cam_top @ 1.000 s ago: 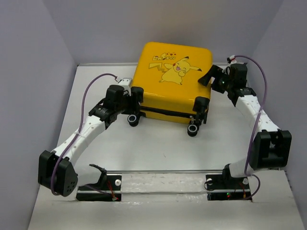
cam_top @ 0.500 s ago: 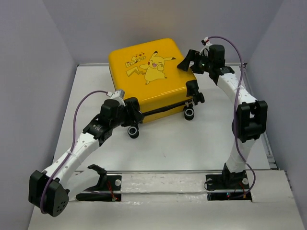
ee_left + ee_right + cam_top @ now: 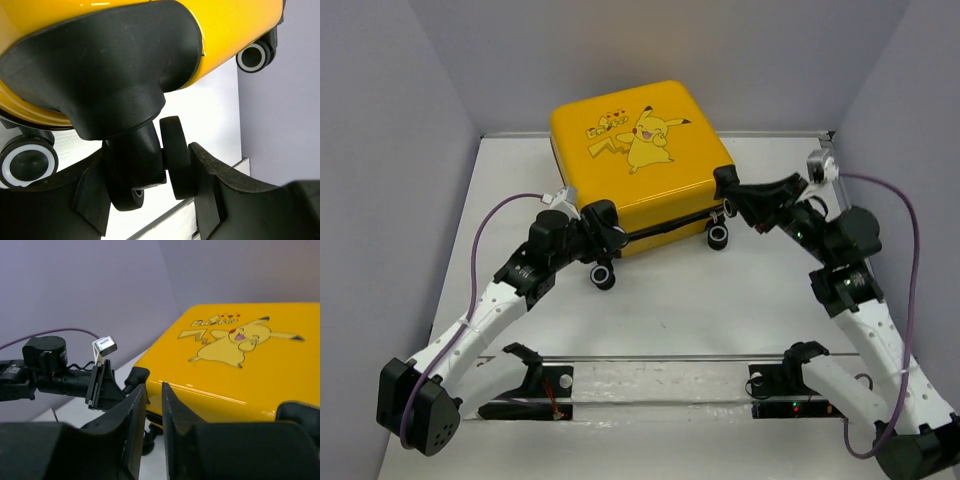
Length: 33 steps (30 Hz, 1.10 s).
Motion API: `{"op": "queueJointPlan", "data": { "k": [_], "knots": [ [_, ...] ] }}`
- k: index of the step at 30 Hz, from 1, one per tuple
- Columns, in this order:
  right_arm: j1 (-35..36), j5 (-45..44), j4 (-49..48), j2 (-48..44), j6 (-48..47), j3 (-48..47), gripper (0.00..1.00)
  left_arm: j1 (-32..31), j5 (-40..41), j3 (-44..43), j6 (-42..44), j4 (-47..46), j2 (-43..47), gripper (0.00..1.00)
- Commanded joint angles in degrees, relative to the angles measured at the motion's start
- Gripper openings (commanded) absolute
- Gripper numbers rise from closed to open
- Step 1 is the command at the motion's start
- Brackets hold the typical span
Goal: Pack the luggage
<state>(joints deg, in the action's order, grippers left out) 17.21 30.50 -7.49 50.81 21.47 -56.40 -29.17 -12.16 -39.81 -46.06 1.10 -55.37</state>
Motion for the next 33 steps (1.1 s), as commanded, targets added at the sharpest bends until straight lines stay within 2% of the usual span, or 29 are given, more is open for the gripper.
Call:
{"op": "queueJointPlan", "data": {
  "k": [1, 3, 5, 8, 12, 18, 23, 27, 33],
  "knots": [
    [-0.69, -8.16, -8.06, -5.26, 4.35, 24.55, 0.18, -1.77, -6.30, -5.53, 2.73, -17.81, 6.15, 0.06],
    [-0.69, -10.10, -12.54, -7.81, 6.29, 32.80, 0.17, -1.68, -5.68, -6.15, 2.65, -17.02, 6.33, 0.06],
    [-0.69, -11.69, -16.31, -6.87, 7.44, 36.00, 0.17, -1.68, -5.07, -6.33, 2.47, -16.92, 6.94, 0.06],
    [-0.69, -14.77, -22.99, 1.27, 8.06, 38.82, 0.37, -1.59, -3.40, -6.68, 2.12, -16.84, 8.35, 0.06],
    [-0.69, -16.26, -32.75, 8.59, 6.05, 38.47, 0.48, -1.59, -3.92, -6.59, 2.47, -15.96, 8.79, 0.06],
    [-0.69, -17.67, -48.56, 20.19, 2.97, 37.51, 0.49, -1.59, -4.80, -3.96, 3.17, -15.61, 8.97, 0.06],
    [-0.69, -17.93, -57.00, 28.63, -0.02, 35.66, 0.51, -1.59, -5.68, -1.68, 2.03, -16.48, 9.84, 0.06],
    [-0.69, -16.44, -61.06, 33.64, -1.61, 32.77, 0.51, -1.59, -5.86, -0.18, 2.03, -16.05, 11.42, 0.06],
    [-0.69, -18.72, -67.05, 39.63, -3.36, 30.92, 0.49, -1.59, -5.15, 1.23, 3.08, -13.85, 13.18, 0.06]
  ]
}}
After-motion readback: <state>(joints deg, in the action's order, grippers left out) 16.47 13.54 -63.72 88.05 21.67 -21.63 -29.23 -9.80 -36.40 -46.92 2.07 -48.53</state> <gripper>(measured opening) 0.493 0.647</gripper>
